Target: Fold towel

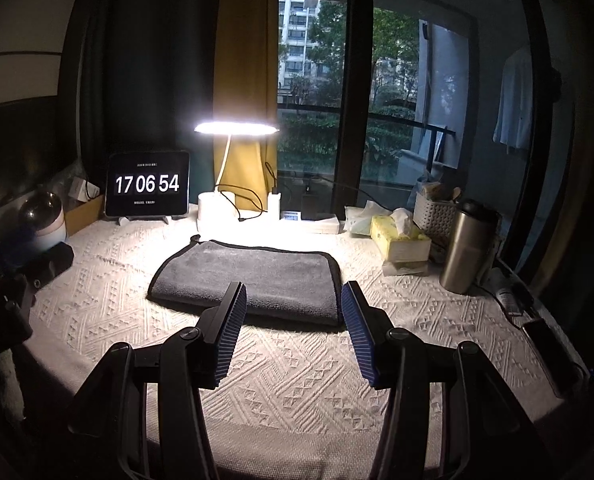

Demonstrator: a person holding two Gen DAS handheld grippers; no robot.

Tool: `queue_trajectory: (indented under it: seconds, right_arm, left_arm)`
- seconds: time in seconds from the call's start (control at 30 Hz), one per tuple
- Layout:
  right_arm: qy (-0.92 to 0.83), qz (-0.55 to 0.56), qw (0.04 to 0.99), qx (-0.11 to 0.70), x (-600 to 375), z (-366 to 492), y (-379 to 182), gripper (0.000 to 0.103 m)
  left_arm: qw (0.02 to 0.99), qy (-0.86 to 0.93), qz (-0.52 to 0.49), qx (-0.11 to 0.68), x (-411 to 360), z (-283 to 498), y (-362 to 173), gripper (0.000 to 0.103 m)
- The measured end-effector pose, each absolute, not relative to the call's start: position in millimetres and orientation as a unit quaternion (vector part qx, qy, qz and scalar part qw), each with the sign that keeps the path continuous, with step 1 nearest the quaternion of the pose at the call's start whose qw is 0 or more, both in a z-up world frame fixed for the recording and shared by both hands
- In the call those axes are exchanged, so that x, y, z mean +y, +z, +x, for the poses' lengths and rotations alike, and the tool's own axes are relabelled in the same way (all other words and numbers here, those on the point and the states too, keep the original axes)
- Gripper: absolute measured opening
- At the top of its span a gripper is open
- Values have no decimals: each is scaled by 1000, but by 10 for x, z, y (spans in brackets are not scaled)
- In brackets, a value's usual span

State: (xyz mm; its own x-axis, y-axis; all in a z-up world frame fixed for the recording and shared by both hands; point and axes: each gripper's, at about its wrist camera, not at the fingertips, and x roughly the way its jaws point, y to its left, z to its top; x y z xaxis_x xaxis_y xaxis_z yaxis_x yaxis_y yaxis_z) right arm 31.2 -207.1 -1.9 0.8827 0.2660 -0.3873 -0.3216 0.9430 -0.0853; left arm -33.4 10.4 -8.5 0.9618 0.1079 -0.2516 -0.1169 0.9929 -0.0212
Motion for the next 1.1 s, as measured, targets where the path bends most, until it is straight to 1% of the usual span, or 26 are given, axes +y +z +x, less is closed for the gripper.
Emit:
queue_trajectory:
  seconds: [0.43,1.1]
  right_arm:
    - [145,-70,972,169,-2130,123,102,53]
    - [149,-62,971,174,-2142,133,148,53]
  left_arm:
    - [994,56,-16,88,135,-537,21,92]
    - [994,64,-24,87,185,-555,44,92]
